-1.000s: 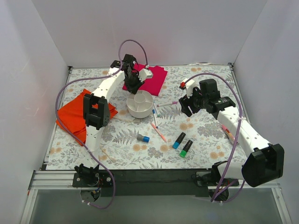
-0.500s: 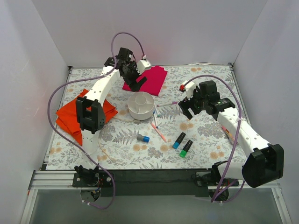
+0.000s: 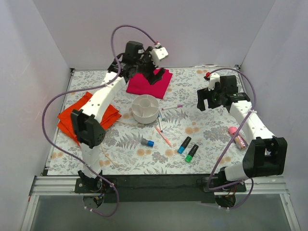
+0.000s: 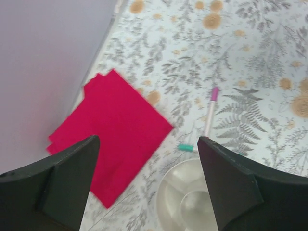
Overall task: Sort the stationery into containers
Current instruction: Pick up the pen from the center of the board.
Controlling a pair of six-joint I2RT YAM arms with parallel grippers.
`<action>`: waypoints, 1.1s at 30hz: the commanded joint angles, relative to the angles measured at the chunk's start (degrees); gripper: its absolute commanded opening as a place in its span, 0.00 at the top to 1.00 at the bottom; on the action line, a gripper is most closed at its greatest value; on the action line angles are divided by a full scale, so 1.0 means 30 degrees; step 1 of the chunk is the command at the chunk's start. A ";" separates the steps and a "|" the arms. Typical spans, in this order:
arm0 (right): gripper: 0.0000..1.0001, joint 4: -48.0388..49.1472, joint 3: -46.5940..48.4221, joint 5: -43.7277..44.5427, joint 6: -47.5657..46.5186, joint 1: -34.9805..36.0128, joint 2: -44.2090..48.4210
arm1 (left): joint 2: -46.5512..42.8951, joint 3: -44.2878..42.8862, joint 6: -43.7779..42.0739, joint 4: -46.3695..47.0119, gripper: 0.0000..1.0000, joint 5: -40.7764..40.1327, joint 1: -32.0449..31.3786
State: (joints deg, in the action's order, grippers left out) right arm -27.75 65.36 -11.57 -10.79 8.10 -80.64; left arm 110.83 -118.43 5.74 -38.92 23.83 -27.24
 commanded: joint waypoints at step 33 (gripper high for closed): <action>0.14 0.0343 -0.1104 -0.5429 0.1721 -0.5687 -0.0160 | 1.1309 -0.6079 -0.1180 -0.1091 0.60 -0.1383 -0.4659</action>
State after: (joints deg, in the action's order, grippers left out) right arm -27.20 62.24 -26.28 -5.15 -8.36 -82.59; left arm 145.14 -134.76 3.03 -42.96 20.12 -41.21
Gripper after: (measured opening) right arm 0.860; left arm 0.410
